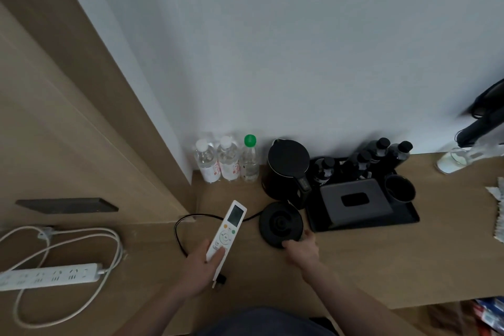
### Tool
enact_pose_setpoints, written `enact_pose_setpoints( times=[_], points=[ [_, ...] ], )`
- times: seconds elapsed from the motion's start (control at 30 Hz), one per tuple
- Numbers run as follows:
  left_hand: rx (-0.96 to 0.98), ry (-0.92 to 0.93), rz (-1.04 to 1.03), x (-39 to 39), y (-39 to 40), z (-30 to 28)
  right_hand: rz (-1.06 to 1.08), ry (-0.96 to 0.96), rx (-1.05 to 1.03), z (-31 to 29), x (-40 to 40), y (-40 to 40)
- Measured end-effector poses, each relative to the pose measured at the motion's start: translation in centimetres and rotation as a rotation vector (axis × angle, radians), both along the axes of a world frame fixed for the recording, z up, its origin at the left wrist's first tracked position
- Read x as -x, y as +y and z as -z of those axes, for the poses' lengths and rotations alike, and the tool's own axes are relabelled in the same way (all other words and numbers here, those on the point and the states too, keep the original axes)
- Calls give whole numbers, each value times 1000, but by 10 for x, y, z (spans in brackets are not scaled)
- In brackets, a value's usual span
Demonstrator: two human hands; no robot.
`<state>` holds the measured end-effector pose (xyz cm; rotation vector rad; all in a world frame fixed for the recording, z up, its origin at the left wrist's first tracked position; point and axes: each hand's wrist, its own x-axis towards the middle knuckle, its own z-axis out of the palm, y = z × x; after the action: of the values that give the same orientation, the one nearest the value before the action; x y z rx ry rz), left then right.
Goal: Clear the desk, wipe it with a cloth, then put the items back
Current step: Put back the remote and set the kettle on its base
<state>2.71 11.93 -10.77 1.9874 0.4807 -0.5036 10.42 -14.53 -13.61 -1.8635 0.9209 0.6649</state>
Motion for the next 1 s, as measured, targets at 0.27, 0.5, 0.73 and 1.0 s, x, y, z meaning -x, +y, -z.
enact_pose_setpoints(
  times=[0.27,0.5,0.73,1.0],
  points=[
    [52,2,213,22,-27,-32,-248,-97,-487,-45,36,45],
    [-168,76,248,30,-8,3,-502,-199,-117,-31,32,6],
    [-403,210,144,46,27,63,-853,-33,185,15,44,-85],
    [-498,205,23,23,-10,33,-970,-38,387,7,30,-97]
  ],
)
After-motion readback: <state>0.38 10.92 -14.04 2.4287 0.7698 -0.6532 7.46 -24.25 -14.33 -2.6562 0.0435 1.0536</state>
